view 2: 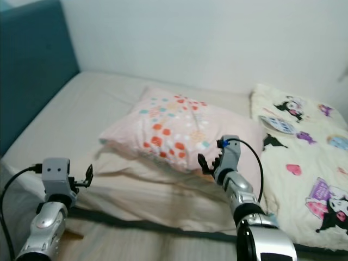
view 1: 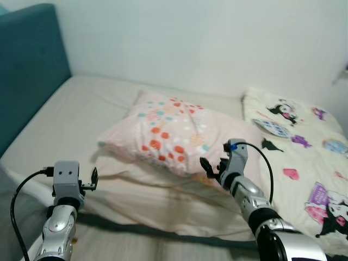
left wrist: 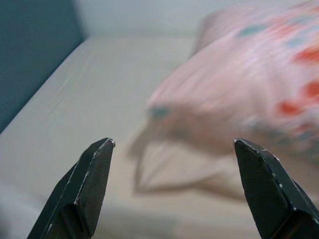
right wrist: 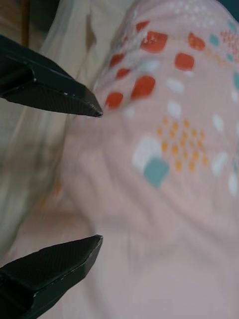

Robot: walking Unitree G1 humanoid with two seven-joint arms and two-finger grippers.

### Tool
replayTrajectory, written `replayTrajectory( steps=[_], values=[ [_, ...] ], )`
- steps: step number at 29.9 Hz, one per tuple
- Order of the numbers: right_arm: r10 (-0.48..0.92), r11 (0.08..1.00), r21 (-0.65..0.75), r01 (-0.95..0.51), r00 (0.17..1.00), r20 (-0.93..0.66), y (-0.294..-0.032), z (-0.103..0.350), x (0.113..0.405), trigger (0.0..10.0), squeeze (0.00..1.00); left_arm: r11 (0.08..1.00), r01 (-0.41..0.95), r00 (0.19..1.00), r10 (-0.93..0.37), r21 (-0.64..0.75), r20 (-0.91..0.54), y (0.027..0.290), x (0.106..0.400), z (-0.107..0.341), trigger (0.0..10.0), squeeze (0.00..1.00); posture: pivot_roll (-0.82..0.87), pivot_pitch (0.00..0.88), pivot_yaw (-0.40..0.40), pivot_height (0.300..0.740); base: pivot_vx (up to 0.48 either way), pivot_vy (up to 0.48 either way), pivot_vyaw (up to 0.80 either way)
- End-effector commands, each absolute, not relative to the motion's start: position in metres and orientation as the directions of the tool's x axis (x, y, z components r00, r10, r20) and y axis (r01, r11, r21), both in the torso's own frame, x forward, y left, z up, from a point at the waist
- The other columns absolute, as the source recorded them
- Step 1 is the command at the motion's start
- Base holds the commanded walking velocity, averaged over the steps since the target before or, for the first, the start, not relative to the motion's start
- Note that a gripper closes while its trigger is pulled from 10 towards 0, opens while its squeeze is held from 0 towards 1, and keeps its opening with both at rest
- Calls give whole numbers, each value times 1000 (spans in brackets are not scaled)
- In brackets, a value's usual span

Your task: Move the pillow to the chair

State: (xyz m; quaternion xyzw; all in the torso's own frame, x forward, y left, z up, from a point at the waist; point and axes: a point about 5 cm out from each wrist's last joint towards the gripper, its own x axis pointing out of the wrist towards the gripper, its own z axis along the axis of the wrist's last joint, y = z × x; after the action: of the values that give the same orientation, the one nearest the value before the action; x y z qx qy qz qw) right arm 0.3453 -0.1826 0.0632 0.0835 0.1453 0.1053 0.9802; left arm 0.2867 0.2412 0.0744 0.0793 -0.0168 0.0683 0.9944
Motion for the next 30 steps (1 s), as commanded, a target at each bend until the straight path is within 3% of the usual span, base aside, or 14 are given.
replayTrajectory(
  steps=[1,15,19,22,30],
  values=[
    [244,960,199,-199,940,-237,-184,65,344,10000,0,974,-104,994,96,202,50,238,285,77,10000,0,-10,0,-118,735,0,0,-700],
    [199,959,238,-154,964,-178,-196,76,348,10000,0,931,-16,991,-34,364,129,224,287,104,10000,0,-15,0,-107,735,0,0,-702],
    [184,955,262,-136,968,-169,-195,80,352,10000,0,862,11,983,-101,507,151,214,285,115,10000,0,-7,0,-116,735,0,0,-700],
    [184,952,277,-133,969,-165,-193,81,352,10000,0,854,1,984,-93,519,152,213,284,116,10000,0,-7,0,-116,735,0,0,-608],
    [197,941,307,-144,969,-148,-182,83,355,10000,0,771,-41,991,-51,636,125,216,282,116,10000,0,-4,0,-120,735,0,-441,0]
  ],
)
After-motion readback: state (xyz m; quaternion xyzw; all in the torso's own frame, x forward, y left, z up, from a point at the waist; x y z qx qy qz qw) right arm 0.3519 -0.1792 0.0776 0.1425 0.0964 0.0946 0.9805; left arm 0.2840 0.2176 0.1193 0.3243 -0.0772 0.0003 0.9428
